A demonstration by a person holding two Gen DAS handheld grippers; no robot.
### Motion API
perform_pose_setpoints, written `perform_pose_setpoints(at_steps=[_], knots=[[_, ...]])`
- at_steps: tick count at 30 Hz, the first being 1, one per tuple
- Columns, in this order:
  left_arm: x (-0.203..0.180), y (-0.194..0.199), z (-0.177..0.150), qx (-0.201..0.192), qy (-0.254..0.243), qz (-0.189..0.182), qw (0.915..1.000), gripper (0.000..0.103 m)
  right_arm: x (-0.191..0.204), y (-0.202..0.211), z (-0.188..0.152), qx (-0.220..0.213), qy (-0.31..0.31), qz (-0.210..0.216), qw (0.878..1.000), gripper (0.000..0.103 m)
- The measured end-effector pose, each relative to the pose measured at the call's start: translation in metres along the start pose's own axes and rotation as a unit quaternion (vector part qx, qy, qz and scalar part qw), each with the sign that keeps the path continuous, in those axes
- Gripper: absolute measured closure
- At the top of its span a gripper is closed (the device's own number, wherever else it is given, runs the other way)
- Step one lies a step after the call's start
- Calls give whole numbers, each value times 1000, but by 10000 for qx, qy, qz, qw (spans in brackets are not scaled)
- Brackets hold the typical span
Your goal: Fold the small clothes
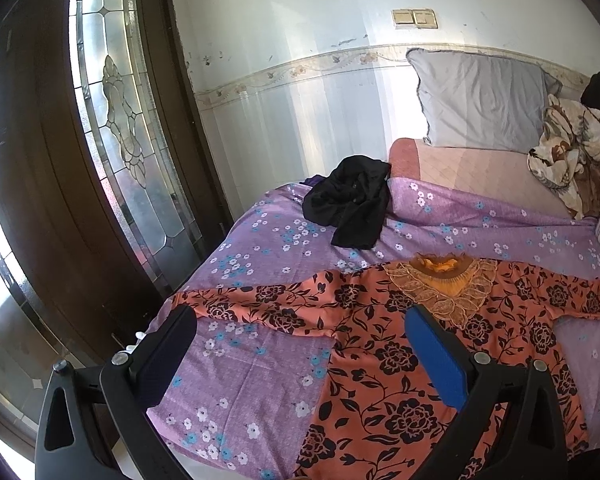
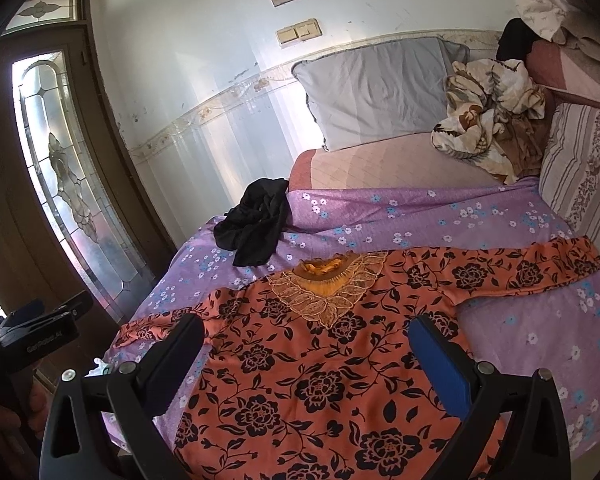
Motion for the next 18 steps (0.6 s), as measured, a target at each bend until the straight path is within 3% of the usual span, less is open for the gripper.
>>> perform_pose_setpoints(at_steps=[7, 11, 13, 15, 16, 18], knots=[[-34, -50, 7, 312, -176, -184, 9992, 0, -54, -38, 12, 148, -585, -106, 9981, 0], [-76, -126, -2, 1004, -312, -653, 9923, 0, -135, -80, 19, 261, -1415, -346, 9890, 0], [-103, -179, -17, 1617, -424, -807, 9826, 0, -196, -100, 20, 318, -2167, -386, 9750, 0], [-123, -217, -32, 1963, -547, -821, 9756, 0, -254, -109, 16, 197, -2914, -365, 9557, 0], [-133, -235, -39, 2077, -610, -768, 9733, 0, -284, -112, 13, 113, -3354, -326, 9414, 0], [-145, -256, -46, 2093, -696, -715, 9728, 0, -353, -112, 0, -198, -4346, -85, 9004, 0]])
Point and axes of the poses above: each gripper's, at about its wrist camera, not at the fingertips, and y roughly against the way its jaws point, x to its left, z to its top, the point moved 7 cm from there along -y, roughly the way its jaws point, and after that the axes turned 15 degrees about x, right-handed, at the moved point
